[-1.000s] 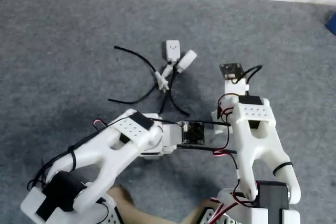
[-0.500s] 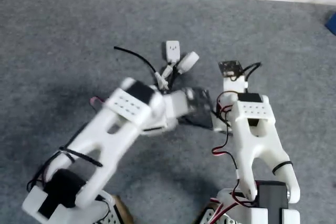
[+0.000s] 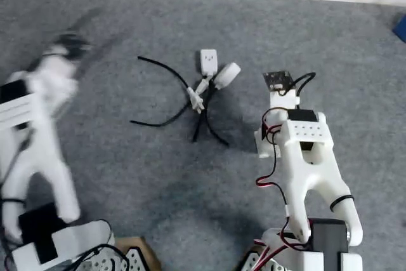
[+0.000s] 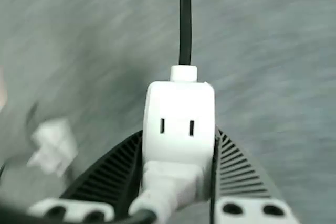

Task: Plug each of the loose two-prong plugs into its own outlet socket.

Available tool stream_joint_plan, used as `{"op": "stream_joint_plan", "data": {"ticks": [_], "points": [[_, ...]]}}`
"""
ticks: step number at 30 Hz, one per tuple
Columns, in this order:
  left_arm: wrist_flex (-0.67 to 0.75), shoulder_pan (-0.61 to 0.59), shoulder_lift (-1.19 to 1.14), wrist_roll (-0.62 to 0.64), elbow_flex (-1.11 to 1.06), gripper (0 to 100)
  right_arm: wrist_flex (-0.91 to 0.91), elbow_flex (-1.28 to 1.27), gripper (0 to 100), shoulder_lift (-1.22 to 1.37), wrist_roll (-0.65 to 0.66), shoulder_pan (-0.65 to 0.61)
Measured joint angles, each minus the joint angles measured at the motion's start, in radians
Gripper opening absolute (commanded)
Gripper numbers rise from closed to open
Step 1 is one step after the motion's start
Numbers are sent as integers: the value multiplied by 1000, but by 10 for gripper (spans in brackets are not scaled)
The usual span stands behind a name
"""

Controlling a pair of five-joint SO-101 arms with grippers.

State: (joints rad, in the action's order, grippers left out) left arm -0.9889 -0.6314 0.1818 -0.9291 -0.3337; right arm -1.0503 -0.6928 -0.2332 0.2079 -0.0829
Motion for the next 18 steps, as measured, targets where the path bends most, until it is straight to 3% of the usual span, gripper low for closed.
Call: {"op": "stream_joint_plan", "data": {"ticks": [8,18], "points": [[255,-384,-226,-2,2,6,-48,0,419,0,0,-112],[356,-549,-641,-2,265,8,-48,0,419,0,-26,-118]]}}
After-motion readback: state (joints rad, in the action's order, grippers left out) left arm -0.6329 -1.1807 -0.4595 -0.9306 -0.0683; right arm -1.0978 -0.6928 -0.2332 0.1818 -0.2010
